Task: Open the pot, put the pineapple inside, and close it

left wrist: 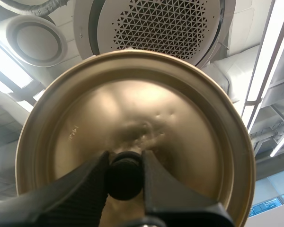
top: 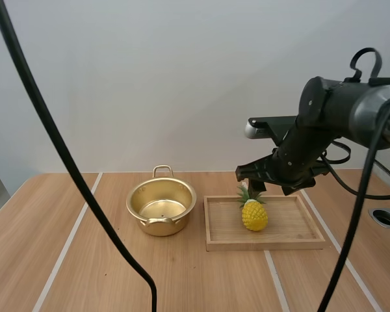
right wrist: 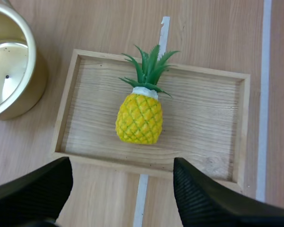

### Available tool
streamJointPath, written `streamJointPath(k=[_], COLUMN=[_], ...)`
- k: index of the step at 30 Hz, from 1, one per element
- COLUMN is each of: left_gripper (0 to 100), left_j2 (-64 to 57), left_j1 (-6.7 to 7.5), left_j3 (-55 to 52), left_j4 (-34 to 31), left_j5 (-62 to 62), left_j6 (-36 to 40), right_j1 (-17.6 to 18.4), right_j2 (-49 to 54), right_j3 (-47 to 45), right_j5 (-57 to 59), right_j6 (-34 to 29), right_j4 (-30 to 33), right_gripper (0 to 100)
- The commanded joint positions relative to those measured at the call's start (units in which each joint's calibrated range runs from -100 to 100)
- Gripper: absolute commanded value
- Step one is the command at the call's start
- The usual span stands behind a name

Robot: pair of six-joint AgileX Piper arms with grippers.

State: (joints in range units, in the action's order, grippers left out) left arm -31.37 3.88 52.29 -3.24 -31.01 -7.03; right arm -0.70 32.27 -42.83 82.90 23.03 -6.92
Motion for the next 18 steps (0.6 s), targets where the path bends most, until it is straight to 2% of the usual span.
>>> streamJointPath(k=[1,6,18], left_gripper=[0,0,0], left_j2=[0.04,0.04,0.04], left_j1=[0.14,0.14,0.14], left_j3=[0.25,0.25,0.25], left_j4=[-0.42,-0.42,-0.42], left_j5=[1.80,1.80,1.80], left_j6=[0.60,0.60,0.60], right_j1=[-0.18,-0.18,-0.18], right_j2=[-3.94,-9.99,-15.95], right_j3=[0.35,0.35,0.35], right_j5=[-3.86,-8.15,-16.82], right_j6=[-0.66,-0.75,-0.98], right_j4=[-0.32,-0.45,-1.25], right_gripper=[100,100,100])
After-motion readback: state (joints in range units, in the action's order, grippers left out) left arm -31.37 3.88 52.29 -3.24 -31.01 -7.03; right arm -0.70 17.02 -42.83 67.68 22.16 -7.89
